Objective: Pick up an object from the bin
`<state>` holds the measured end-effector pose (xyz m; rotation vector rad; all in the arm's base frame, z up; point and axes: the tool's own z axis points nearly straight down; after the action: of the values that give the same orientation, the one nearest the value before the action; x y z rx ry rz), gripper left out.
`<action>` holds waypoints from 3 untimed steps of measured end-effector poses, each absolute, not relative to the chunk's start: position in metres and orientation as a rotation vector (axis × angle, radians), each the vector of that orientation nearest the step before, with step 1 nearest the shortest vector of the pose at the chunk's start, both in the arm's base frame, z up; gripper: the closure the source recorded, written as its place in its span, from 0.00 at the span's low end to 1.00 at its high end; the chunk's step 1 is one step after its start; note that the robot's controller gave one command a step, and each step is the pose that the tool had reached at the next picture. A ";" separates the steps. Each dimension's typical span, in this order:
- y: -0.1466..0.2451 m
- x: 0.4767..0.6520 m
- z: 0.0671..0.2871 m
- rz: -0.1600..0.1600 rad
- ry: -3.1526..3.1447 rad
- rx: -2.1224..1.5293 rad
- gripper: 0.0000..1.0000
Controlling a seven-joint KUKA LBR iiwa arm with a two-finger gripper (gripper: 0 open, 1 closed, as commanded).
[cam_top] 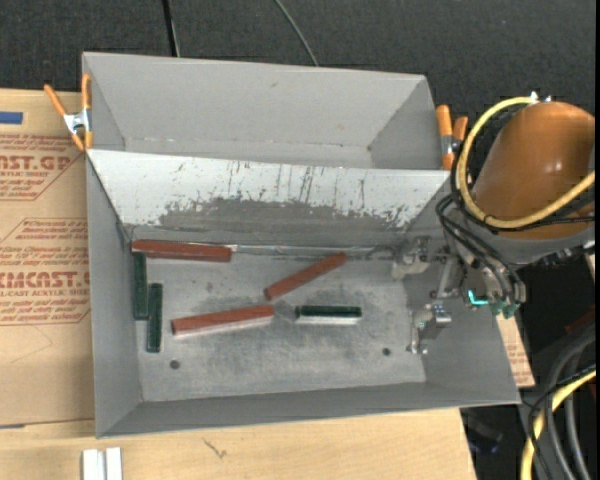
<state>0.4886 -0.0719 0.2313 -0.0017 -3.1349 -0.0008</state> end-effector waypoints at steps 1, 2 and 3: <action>-0.072 0.490 0.235 0.001 -3.143 0.000 0.00; -0.062 0.506 0.176 0.002 -3.149 0.042 0.00; -0.012 0.519 0.085 0.013 -3.194 0.241 1.00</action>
Offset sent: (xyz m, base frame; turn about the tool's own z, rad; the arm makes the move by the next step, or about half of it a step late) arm 0.0338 0.0220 -0.1325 -0.0614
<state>0.5187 -0.0124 0.0853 0.2410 -3.1944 0.0126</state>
